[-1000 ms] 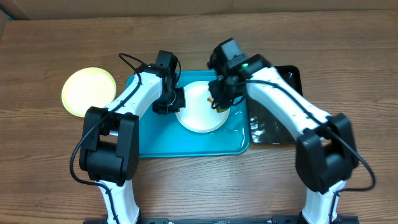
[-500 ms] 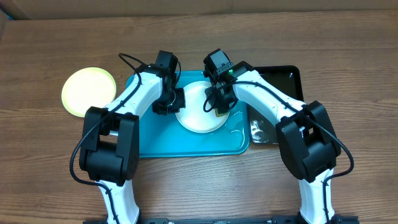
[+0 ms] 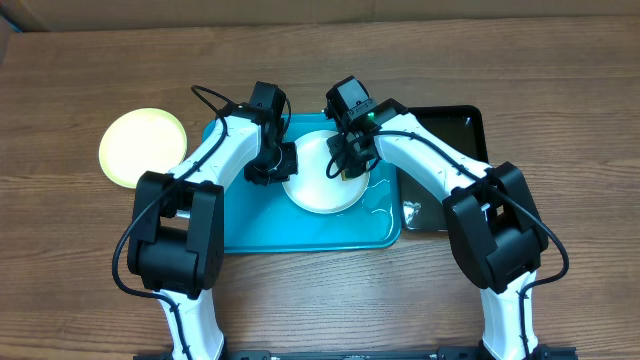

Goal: Clean dirty plates on tray and stack at the side
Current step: 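Wipe the white plate with the sponge in the right gripper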

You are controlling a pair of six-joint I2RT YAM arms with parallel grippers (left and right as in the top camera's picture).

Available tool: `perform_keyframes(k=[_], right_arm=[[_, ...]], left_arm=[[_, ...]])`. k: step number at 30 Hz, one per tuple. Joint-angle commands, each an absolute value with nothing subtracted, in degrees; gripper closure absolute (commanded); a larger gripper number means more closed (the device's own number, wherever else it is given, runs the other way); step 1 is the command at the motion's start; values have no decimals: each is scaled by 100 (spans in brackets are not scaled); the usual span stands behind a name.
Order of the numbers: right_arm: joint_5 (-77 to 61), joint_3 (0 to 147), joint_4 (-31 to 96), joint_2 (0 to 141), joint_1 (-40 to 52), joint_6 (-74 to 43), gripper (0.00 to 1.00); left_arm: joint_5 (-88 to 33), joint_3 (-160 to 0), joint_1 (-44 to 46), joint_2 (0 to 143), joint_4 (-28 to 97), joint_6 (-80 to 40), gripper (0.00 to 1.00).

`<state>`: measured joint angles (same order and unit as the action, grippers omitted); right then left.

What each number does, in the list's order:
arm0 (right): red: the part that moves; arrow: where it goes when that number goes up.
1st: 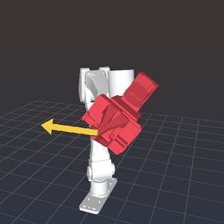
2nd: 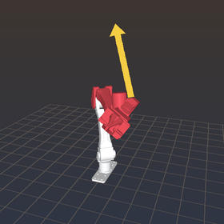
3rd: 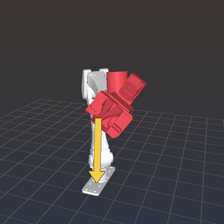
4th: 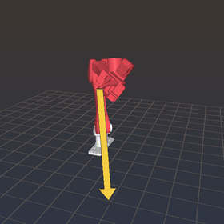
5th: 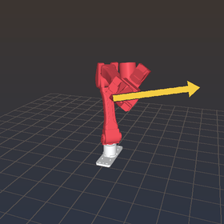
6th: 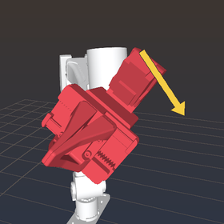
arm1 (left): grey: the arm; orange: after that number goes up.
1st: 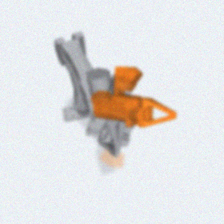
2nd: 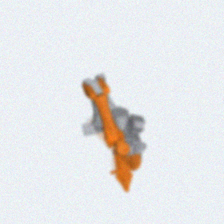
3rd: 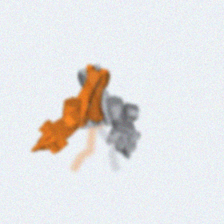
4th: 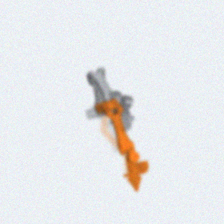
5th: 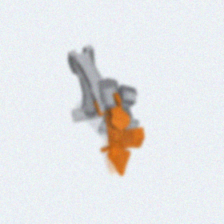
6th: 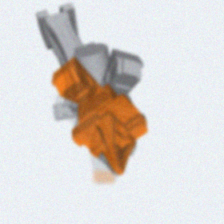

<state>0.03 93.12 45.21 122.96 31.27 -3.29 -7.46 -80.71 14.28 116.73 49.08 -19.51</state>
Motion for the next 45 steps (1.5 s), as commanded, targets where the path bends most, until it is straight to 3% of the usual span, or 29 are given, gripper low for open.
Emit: perform_keyframes(k=[1,7,8,9,10,14,20,40,45], right_arm=[[40,9249,4571,12258,3144,-447,76],[40,8952,4305,12265,3144,-449,74],[40,8906,4244,12274,3144,-447,81],[67,8886,4198,12283,3144,-449,95],[148,8882,4165,12287,3144,-451,96],[600,8882,4077,12293,3144,-760,96],[207,8825,4056,12403,3153,-773,96],[-2853,8611,3673,12606,3026,-766,96],[-4545,9275,4292,12562,2637,-567,96]], left_arm=[[-746,-8073,1476,11655,4919,-1863,86],[-749,-8073,1476,11655,4919,-1865,83],[-749,-8073,1476,11655,4919,-1865,83],[-749,-8073,1476,11655,4919,-1865,83],[-749,-8073,1476,11655,4919,-1863,83],[-749,-8073,1476,11655,4923,-1863,89],[-746,-8073,1476,11655,4915,-1863,96],[-746,-8073,1474,11655,4864,-1861,96],[-744,-8073,1474,11655,4860,-1859,95]])
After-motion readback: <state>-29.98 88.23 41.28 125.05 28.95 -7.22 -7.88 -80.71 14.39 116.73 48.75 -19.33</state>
